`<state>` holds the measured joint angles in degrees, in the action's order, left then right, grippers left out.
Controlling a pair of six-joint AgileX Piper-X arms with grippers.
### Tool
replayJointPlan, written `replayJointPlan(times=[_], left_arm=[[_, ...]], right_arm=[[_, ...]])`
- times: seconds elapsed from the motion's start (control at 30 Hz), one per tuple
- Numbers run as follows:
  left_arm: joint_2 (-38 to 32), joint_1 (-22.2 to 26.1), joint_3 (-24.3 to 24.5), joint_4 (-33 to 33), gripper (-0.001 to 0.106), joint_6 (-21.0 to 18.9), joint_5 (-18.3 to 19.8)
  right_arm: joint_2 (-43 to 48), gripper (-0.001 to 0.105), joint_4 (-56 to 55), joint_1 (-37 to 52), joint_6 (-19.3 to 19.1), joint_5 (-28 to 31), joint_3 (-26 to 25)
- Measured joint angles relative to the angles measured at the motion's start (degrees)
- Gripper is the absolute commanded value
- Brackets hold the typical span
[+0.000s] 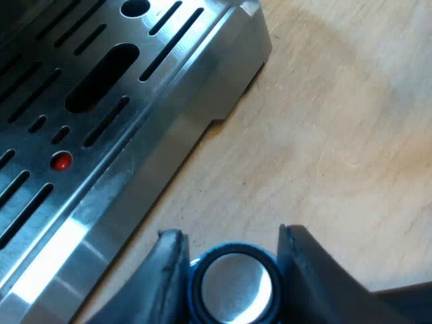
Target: Grind coffee beans and then tamp
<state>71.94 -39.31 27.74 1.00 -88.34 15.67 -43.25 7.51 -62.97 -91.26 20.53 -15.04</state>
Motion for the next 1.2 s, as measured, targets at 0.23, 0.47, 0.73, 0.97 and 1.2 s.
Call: replayJointPlan(times=[0.23,0.47,0.73,0.97,1.2], left_arm=[[-0.27,0.00,-0.95,1.06,0.000,0.00,0.04],[-0.27,0.00,-1.00,1.68,0.000,0.00,0.04],[-0.27,0.00,-0.13,2.13,0.000,0.00,0.04],[0.79,0.00,3.11,-1.41,0.000,0.00,0.09],[0.00,0.00,5.75,-4.32,0.000,0.00,0.09]], right_arm=[[0.00,0.072,0.00,0.00,0.00,0.00,0.00],[0.00,0.072,0.00,0.00,0.00,0.00,0.00],[0.00,0.072,0.00,0.00,0.00,0.00,0.00],[0.00,0.072,0.00,0.00,0.00,0.00,0.00],[0.00,0.072,0.00,0.00,0.00,0.00,0.00]])
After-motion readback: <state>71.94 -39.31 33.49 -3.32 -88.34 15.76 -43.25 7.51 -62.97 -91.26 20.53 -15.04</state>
